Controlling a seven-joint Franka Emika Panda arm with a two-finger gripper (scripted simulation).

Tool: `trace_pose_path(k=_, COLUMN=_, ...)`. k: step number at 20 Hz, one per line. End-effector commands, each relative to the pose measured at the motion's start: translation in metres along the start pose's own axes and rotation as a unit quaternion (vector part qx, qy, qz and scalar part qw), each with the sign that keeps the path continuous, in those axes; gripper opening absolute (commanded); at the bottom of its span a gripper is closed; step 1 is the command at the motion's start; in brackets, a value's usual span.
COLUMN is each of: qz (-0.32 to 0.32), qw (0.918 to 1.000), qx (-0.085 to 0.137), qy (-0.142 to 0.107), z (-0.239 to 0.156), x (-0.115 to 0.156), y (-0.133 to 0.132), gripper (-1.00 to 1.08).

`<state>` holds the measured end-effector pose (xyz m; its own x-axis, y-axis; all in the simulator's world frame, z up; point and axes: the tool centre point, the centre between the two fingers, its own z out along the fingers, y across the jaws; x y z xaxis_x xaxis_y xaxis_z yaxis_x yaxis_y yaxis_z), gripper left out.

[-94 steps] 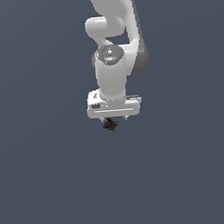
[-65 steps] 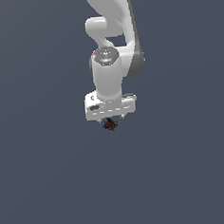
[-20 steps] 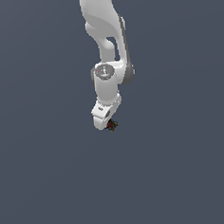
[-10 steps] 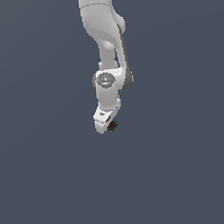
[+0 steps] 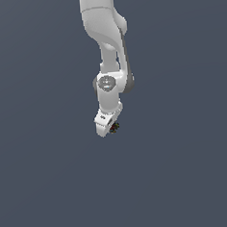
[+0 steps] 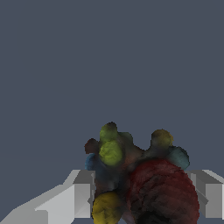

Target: Pick up the object and move it to a goal position.

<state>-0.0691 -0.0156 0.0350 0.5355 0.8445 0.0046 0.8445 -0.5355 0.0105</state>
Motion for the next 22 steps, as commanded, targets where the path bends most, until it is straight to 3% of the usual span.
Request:
trace_pose_path(k=1, qz=-0.001, qw=1.0, qx=0.005, qy=-0.002, z=0.005, x=-0.001, y=-0.004, gripper=-1.0)
trace_pose_path(k=13, qz=-0.001, qw=1.0, qx=0.0, qy=-0.001, z=-0.013, x=0.006, y=-0.004, gripper=-1.0)
trace_pose_path(k=22, qz=-0.001, qw=1.0, qx=0.001, qy=-0.001, z=-0.07, x=0.034, y=-0.021, gripper=-1.0)
